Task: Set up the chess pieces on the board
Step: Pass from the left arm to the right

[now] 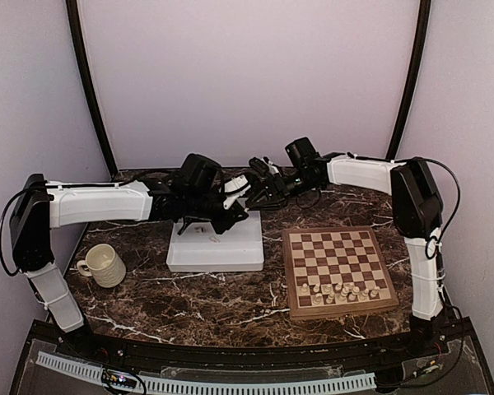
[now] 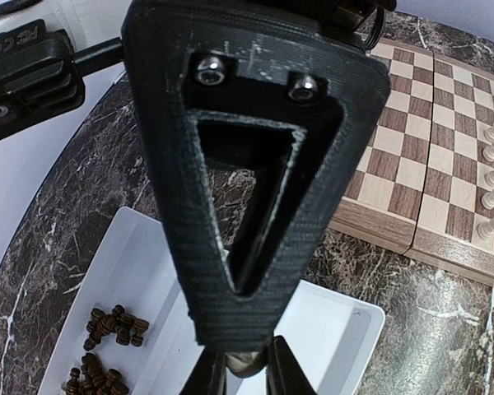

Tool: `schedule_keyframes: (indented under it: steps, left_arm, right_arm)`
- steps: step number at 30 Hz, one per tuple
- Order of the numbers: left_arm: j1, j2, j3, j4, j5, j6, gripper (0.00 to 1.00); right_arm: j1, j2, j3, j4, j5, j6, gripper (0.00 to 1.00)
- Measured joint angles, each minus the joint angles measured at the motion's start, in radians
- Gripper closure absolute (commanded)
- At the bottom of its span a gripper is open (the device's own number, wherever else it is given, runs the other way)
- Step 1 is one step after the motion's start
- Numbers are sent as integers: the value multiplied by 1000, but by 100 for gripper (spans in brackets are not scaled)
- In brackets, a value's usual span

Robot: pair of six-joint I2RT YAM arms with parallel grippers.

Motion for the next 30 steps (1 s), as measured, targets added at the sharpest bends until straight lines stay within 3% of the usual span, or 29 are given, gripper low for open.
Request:
schedule_keyframes:
  steps: [8, 16, 20, 27, 30]
  left_arm:
    - [-1, 0, 0, 0, 0, 5, 83]
    - [-2, 0, 0, 0, 0, 5, 78]
    - [-4, 0, 0, 1, -13, 10, 68]
    - [-5, -8, -8, 2, -58, 12, 65]
    - [-5, -44, -46, 4, -86, 11, 57]
  right_arm:
    - [7, 2, -17, 6, -3, 5, 79]
    - [8, 3, -22, 13, 8, -2, 97]
    - [8, 3, -14, -17, 21, -48, 99]
    - [1, -6, 24, -112, 98, -183, 100]
    - [-11, -37, 10, -160, 152, -253, 100]
